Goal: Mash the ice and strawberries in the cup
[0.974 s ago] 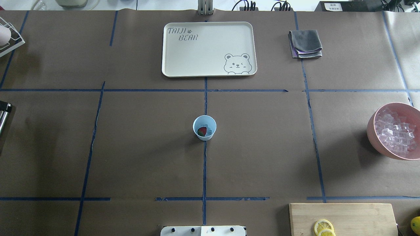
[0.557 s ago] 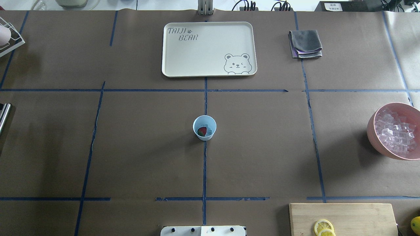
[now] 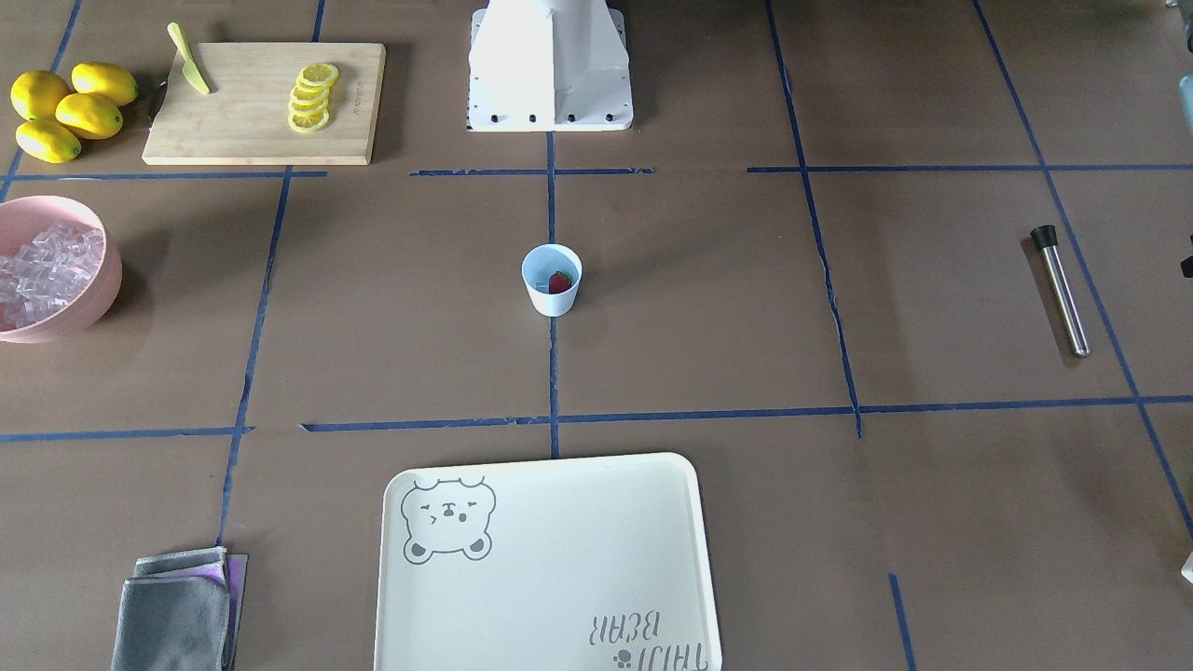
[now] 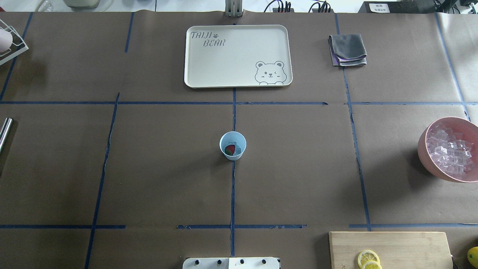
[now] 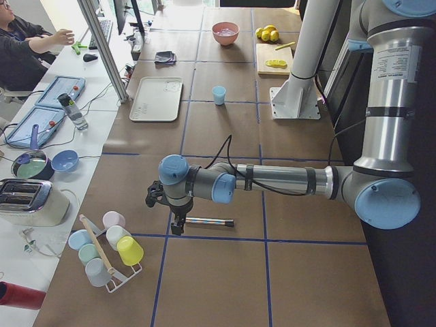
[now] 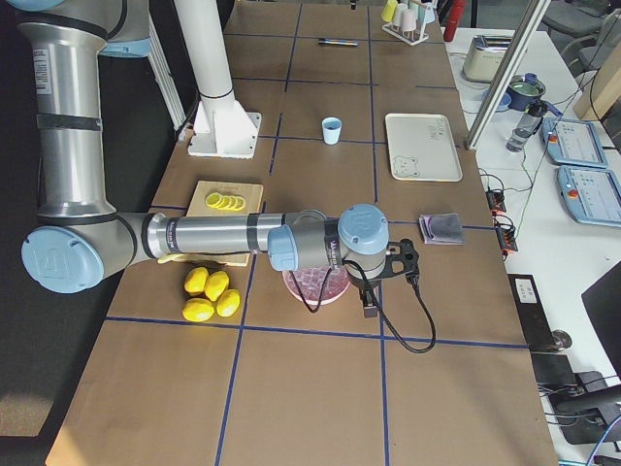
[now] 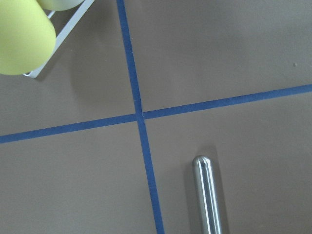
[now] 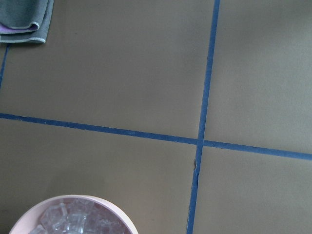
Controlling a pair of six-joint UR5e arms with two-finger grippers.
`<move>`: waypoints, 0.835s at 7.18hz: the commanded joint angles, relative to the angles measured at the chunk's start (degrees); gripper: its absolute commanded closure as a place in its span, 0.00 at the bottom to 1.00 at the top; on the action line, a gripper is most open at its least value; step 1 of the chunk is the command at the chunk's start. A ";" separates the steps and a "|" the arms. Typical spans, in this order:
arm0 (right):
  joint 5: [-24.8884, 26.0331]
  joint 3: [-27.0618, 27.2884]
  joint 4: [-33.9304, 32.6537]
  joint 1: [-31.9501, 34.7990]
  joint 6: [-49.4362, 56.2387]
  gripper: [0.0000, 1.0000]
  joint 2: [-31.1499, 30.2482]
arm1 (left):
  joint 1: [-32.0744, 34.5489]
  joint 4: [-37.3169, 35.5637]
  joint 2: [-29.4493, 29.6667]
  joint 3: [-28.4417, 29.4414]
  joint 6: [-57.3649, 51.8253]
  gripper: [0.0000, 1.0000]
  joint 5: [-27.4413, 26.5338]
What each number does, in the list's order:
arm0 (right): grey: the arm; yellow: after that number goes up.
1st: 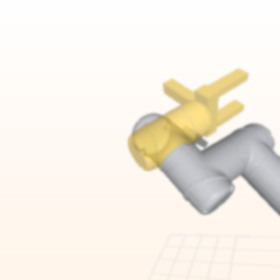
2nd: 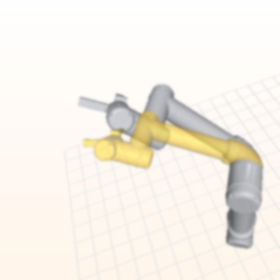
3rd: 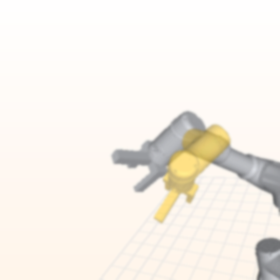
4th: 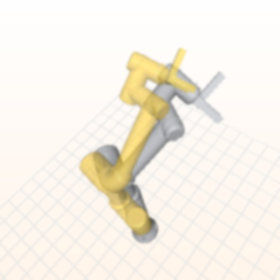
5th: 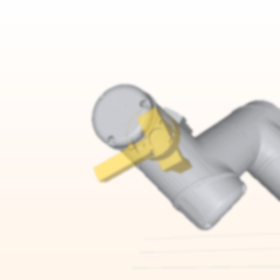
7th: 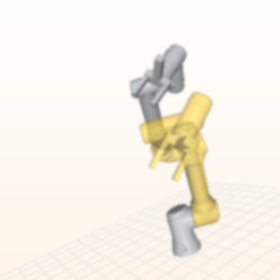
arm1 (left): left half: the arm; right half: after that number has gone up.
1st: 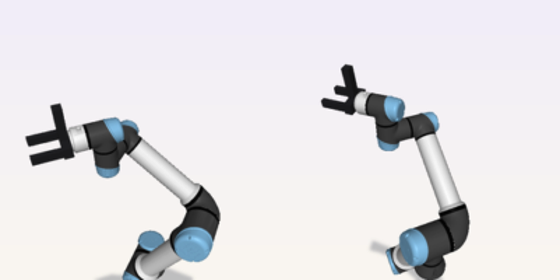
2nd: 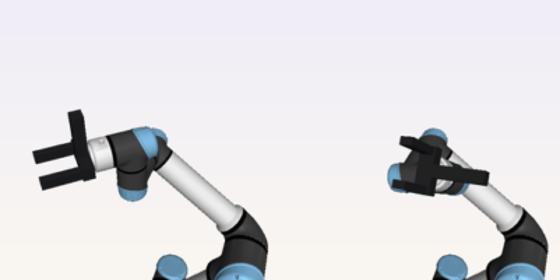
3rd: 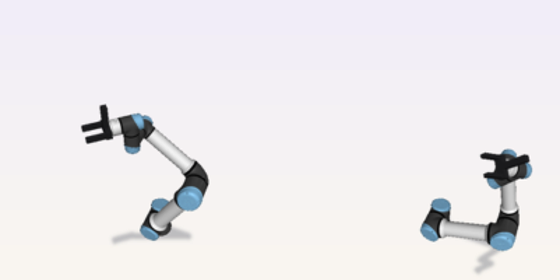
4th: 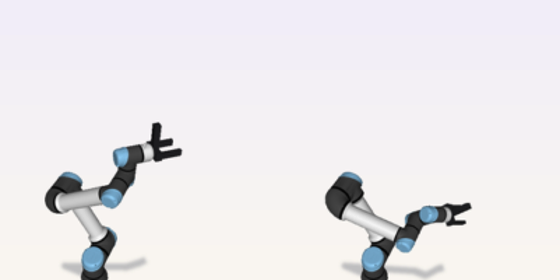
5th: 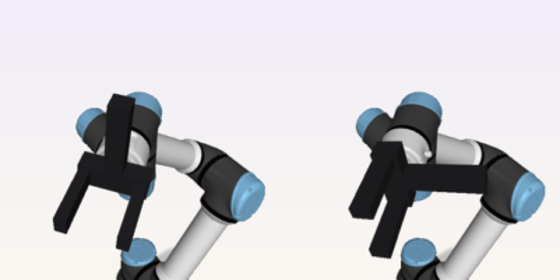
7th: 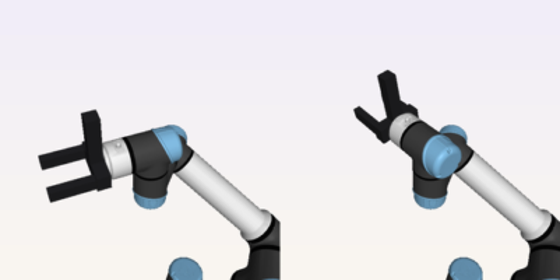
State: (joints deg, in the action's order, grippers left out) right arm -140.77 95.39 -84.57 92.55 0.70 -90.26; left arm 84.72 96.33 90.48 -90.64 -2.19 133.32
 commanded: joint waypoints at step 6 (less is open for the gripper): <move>-0.65 -6.25 -0.78 0.00 0.35 0.00 0.09 | 7.12 -6.50 -0.57 -0.59 -2.91 0.00 5.02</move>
State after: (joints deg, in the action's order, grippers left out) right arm -141.32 91.52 -85.47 92.55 0.71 -90.27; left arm 91.63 89.85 89.90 -91.23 -5.10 138.38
